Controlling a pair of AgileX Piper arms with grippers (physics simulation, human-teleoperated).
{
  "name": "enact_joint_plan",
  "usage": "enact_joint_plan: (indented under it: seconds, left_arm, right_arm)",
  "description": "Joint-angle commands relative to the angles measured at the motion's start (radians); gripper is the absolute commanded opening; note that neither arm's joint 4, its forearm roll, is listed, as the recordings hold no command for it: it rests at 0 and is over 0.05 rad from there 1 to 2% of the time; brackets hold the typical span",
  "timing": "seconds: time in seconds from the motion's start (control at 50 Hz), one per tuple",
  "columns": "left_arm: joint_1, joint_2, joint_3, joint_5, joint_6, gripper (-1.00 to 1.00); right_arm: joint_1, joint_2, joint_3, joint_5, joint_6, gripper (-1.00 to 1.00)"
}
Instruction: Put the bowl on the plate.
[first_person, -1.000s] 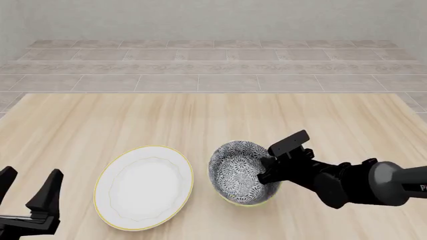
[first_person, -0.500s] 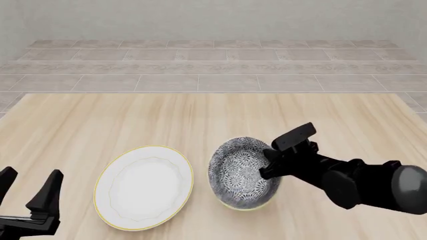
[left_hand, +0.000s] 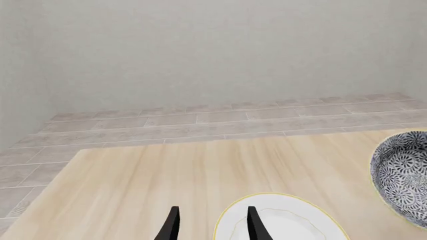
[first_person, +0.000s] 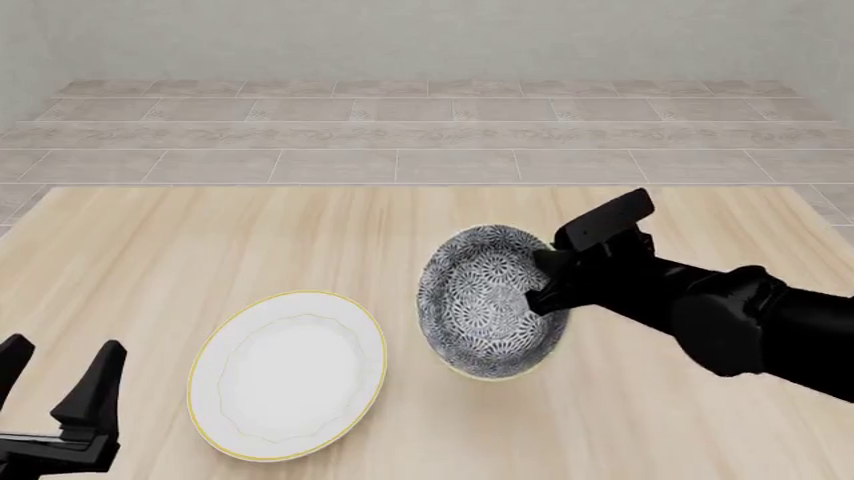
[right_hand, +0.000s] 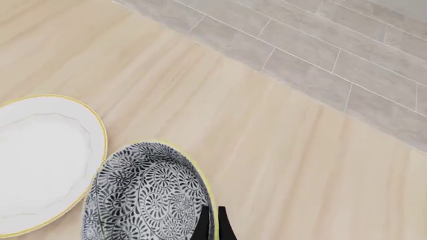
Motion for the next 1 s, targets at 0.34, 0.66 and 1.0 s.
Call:
enact_joint_plan:
  seconds: [0.34, 0.66, 1.0]
  left_arm:
    - [-0.001, -0.072, -0.002, 0.069, 0.001, 1.0]
    - [-0.006, -0.088, -0.002, 0.078, 0.004, 1.0]
    - [-0.005, -0.091, -0.004, 0.082, 0.003, 1.0]
  right_arm:
    - [0.107, 0.067, -0.29, 0.258, 0.157, -1.0]
    - [0.175, 0.109, -0.339, 0.281, 0.193, -1.0]
    - [0.246, 0.152, -0.394, 0.297, 0.223, -1.0]
